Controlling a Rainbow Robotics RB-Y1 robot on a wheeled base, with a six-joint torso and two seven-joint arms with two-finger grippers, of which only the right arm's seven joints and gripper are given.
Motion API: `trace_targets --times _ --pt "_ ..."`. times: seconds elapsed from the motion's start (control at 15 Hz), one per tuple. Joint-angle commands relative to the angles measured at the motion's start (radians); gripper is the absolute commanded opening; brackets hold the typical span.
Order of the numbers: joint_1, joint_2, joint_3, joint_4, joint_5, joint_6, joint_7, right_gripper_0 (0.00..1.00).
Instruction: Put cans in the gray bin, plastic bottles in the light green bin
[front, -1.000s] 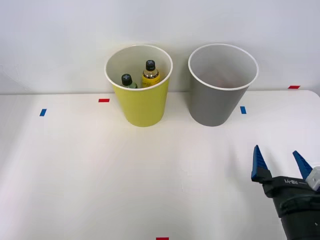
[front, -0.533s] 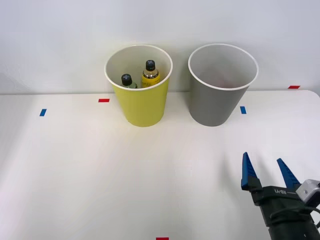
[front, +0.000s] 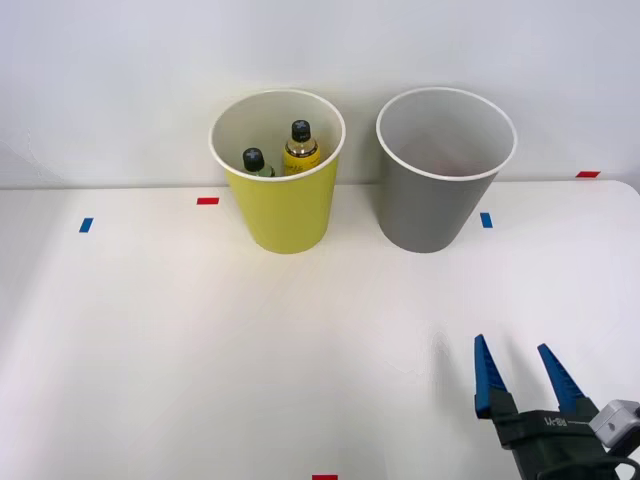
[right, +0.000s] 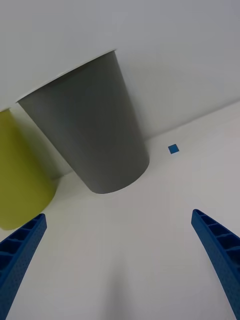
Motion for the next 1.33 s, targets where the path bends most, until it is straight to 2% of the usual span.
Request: trace_targets --times 0.07,0.2,0.4,0.6,0.93,1.07,1.33 --pt "0.006 0.001 -0.001 0.056 0.038 -0.095 0.038 1.00" --pt "0.025 0.013 -0.008 0.056 0.047 -0.106 0.124 1.00" --pt "0.065 0.019 0.009 0.056 -0.008 -0.120 0.239 1.00" --pt "0.090 0.024 0.019 0.056 -0.011 -0.143 0.232 1.00" --pt "0.147 0.019 0.095 0.056 -0.118 -0.207 0.246 1.00" --pt "0.148 0.027 0.098 0.056 -0.124 -0.223 0.263 1.00" --pt "0.136 0.026 0.069 0.058 -0.180 -0.229 0.446 1.00"
